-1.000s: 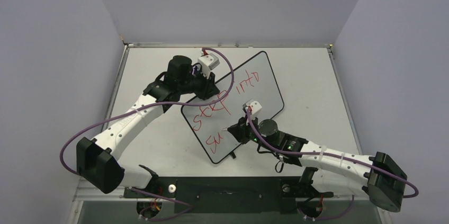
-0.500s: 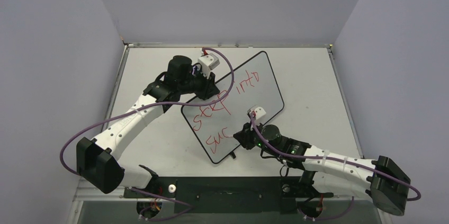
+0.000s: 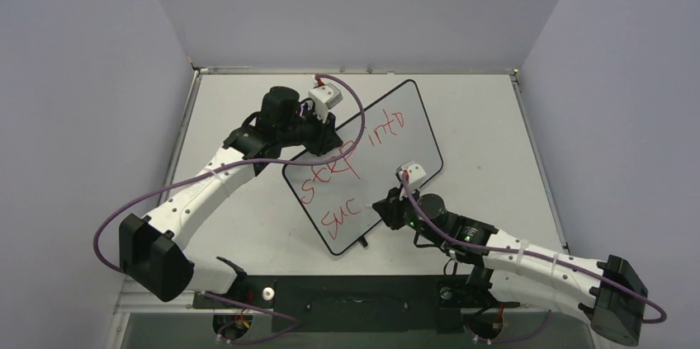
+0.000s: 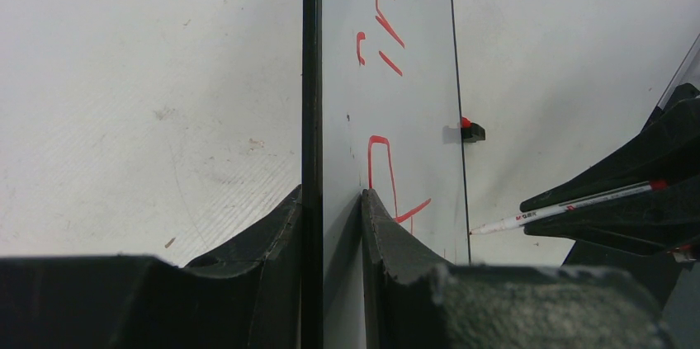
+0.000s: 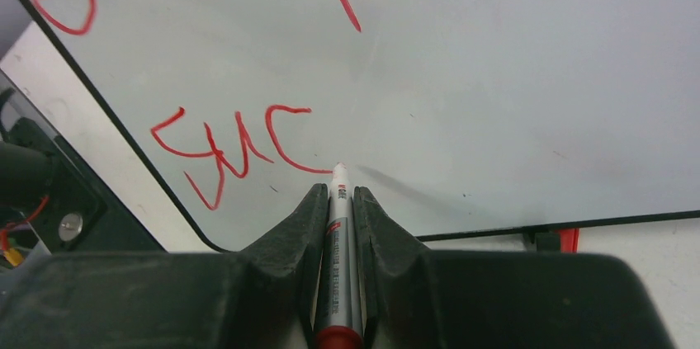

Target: Write a sentence on the whiteboard

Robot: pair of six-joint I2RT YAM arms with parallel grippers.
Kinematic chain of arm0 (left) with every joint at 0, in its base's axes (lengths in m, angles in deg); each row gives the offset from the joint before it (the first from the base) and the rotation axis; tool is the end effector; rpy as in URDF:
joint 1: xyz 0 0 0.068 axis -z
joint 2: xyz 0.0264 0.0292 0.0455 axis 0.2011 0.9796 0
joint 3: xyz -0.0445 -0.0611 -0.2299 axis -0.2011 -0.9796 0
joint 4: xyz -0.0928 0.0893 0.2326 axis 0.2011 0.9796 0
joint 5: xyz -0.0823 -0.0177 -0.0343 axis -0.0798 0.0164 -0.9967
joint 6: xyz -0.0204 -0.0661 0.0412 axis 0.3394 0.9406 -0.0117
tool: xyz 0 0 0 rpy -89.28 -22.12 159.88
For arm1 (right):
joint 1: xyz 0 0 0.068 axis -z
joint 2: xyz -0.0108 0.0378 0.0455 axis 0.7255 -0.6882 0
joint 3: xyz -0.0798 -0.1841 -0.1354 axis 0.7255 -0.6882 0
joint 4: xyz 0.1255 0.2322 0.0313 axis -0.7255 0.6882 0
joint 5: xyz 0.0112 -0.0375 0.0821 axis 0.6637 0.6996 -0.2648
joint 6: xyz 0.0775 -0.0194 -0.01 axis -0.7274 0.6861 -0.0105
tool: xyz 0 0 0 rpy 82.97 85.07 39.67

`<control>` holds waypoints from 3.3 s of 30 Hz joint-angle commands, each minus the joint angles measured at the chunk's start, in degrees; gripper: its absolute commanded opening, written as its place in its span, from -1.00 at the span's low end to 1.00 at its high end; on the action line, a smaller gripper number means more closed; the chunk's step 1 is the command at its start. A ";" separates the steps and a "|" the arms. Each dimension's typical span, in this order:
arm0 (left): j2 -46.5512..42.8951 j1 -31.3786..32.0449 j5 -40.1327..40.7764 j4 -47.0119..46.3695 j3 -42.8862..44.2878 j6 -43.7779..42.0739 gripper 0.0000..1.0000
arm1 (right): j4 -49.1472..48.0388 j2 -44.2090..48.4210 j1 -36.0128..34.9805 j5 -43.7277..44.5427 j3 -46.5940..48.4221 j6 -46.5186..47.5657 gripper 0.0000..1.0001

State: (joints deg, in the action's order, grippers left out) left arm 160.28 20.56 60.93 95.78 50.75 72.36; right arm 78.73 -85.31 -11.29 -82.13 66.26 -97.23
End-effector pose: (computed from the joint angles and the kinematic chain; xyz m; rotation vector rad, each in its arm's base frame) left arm 0.2814 -0.2061 0.2958 0.8076 1.9789 -0.7134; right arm 0.1420 0.2087 0.1805 -0.4576 2.0190 0.8287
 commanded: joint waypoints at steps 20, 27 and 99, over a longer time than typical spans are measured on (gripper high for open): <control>-0.60 0.44 2.47 -4.76 0.71 -4.23 -1.00 | -1.05 -2.27 0.72 6.08 7.47 1.14 -1.00; -0.59 0.38 2.49 -4.79 0.66 -4.18 -1.00 | -2.53 -3.17 1.32 6.50 7.26 0.83 -1.00; -0.93 0.44 2.64 -4.84 0.42 -4.20 -1.00 | 8.97 4.87 2.36 9.69 4.80 -1.92 -1.00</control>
State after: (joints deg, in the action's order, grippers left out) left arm 160.28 20.61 61.11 95.78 50.75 72.36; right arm 83.43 -83.72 -9.28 -74.81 66.07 -100.93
